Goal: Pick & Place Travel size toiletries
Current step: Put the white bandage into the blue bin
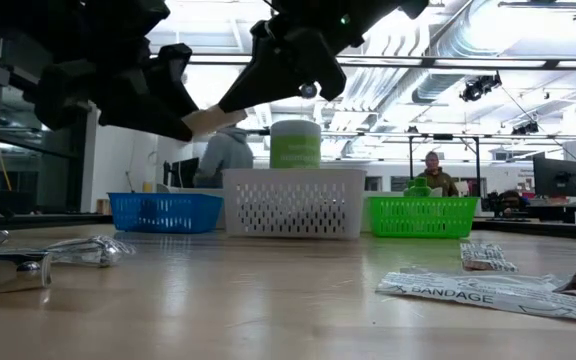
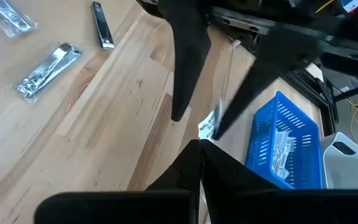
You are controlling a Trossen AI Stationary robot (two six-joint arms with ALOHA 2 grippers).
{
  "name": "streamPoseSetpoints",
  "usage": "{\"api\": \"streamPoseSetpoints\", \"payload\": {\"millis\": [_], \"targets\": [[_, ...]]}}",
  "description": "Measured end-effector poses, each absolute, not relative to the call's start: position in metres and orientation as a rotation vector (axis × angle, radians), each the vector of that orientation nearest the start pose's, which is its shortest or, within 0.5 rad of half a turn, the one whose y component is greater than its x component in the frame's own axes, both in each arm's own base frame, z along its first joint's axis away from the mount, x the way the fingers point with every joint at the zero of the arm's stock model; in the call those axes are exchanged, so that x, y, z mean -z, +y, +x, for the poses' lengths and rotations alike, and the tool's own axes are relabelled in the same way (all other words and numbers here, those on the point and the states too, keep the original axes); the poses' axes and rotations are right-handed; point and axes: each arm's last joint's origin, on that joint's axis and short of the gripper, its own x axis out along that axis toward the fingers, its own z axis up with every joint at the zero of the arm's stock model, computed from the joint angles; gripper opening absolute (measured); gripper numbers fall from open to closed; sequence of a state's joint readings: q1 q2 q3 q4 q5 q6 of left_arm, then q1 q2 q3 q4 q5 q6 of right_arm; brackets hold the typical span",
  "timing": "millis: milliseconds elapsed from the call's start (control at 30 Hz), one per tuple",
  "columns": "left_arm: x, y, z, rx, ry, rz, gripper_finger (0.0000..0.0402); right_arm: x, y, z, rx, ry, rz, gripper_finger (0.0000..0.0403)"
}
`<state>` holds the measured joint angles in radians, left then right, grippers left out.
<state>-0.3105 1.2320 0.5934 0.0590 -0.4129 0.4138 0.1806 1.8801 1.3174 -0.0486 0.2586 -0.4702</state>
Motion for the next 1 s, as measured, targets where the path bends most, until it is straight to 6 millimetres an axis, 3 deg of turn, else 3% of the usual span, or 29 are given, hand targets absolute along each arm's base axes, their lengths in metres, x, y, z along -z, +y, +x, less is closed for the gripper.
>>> {"api": "streamPoseSetpoints", "payload": {"millis": [233,500,733,867,1000], "targets": [[-0.202,-0.063,0.235,0.005,0.567,0.581,0.0010,-0.220,0.068,0.412,-0.067,0.606,-0.587,0.0002],[-0.202,-0.063,0.235,0.007,0.568,0.581,0.0004,-0.221,0.068,0.412,-0.065,0.604,-0.589,0.0025],[-0.200,-0.058,0.233,-0.107,0.622,0.633,0.0002,-0.246,0.066,0.403,0.016,0.557,-0.503,0.0130],[-0.195,-0.052,0.227,-0.266,0.711,0.724,0.0001,-0.267,0.065,0.388,0.127,0.570,-0.482,0.0200],[-0.188,-0.036,0.220,-0.355,0.850,0.772,0.0001,-0.287,0.065,0.372,0.164,0.564,-0.434,0.0245]]}}
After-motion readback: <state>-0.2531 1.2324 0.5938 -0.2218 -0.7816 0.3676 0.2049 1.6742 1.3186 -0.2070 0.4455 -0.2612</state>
